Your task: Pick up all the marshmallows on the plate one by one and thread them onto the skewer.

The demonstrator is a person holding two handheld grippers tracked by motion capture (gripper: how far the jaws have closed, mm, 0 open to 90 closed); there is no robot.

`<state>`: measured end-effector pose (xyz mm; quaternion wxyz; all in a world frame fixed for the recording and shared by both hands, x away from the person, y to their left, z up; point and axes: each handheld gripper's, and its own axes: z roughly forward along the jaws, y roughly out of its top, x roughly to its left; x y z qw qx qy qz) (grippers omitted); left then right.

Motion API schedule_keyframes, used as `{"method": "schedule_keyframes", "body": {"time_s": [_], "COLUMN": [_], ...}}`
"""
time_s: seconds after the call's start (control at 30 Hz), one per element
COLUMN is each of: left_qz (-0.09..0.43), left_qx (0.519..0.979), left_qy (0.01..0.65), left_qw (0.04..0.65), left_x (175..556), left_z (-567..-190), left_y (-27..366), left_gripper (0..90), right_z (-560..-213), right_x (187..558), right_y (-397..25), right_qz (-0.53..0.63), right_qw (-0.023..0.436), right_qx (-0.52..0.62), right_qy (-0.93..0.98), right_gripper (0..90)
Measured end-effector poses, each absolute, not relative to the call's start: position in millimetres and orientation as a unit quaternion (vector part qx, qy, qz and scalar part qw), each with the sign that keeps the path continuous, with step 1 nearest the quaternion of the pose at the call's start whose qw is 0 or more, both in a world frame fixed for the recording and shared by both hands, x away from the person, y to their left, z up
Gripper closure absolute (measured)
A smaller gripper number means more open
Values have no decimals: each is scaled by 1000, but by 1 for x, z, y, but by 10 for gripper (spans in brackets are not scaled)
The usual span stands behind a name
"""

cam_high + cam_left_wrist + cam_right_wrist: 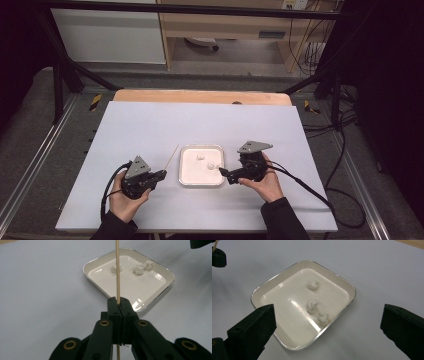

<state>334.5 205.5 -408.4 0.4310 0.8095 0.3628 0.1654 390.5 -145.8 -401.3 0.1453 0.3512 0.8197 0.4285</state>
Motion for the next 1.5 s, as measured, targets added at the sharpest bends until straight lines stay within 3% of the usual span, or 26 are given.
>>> {"method": "schedule_keyframes", "body": {"time_s": [0.47, 0.97, 1.17, 1.5], "left_qz": [164, 160, 157, 158], "left_qx": [809, 810, 811, 812], "left_qy": [367, 363, 362, 362], "left_qw": [429, 432, 431, 430], "left_x": [335, 335, 335, 335], "left_z": [-413, -412, -412, -412], "left_y": [210, 209, 208, 209], "left_gripper": [885, 886, 886, 886], "right_z": [-409, -433, -439, -444], "right_x": [409, 425, 427, 427], "right_y": [-105, -90, -89, -88], "right_qz": [410, 380, 372, 361], "right_qw": [140, 107, 95, 96], "right_qx": [332, 323, 331, 327], "right_qy": [838, 860, 862, 868], "right_gripper": [47, 356, 521, 653]}}
